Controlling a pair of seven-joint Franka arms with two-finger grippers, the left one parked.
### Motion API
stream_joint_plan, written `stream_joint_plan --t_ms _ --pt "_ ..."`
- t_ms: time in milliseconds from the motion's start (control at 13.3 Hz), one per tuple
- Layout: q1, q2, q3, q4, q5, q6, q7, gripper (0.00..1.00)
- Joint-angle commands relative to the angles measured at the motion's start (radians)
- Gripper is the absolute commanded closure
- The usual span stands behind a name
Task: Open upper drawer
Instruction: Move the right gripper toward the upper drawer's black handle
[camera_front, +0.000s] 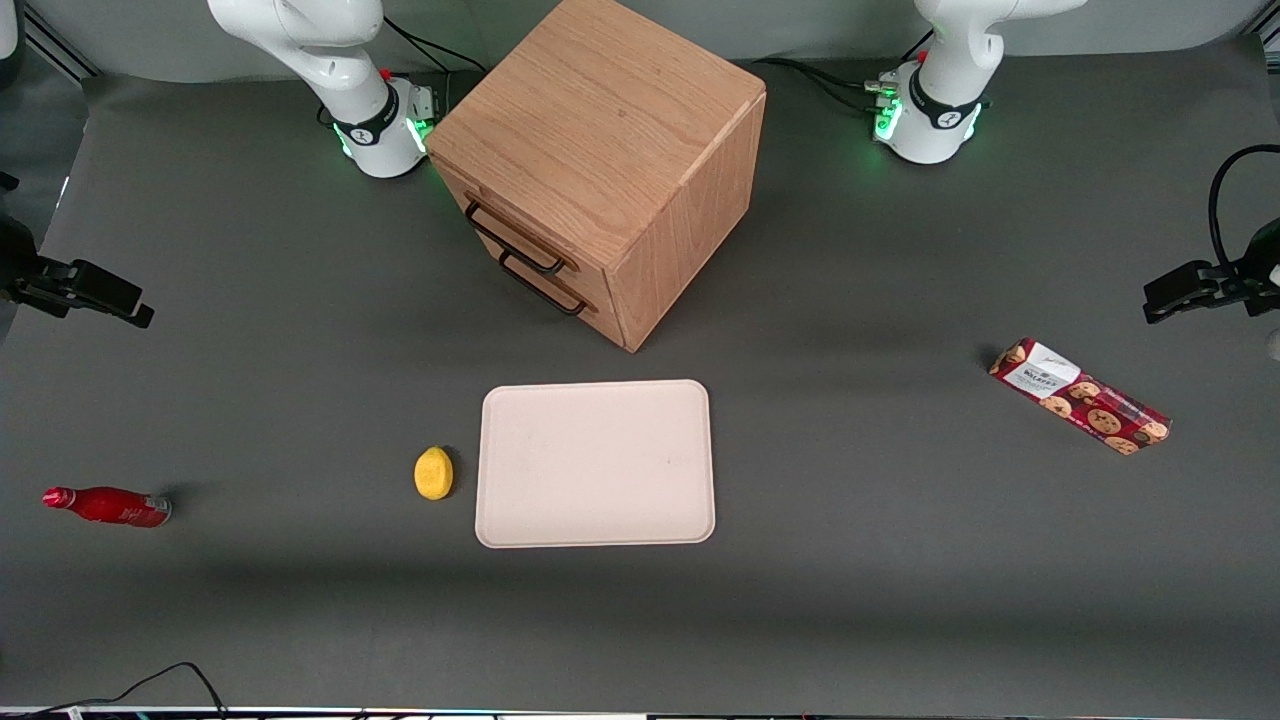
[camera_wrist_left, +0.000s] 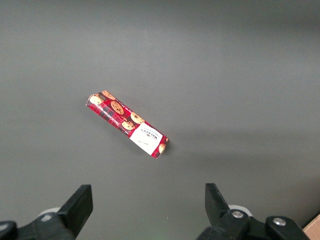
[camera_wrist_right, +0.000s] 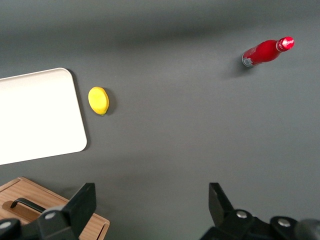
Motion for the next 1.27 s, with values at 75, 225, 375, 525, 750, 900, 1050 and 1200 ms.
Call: stream_joint_plan --t_ms 75,225,375,525,750,900,1050,1200 --pt "0.004 0.006 0.01 0.033 -0.003 -0.026 -0.019 0.0" --pt "0.006 0.011 0.01 0.038 -0.004 -0.028 -0.016 0.0" --pt "0.006 0.014 0.01 0.034 -0.004 -0.028 -0.022 0.0" --pt "0.015 0.014 0.022 0.029 -0.004 -0.044 -0.042 0.0" --pt "0.043 0.015 0.085 0.021 -0.004 -0.092 -0.114 0.0" --pt "0.041 0.017 0.175 -0.012 -0.003 -0.081 -0.157 0.0" --pt "0.035 0.029 0.246 -0.026 0.029 -0.057 -0.17 0.0" --pt "0.03 0.034 0.301 -0.063 0.063 -0.011 -0.22 0.0"
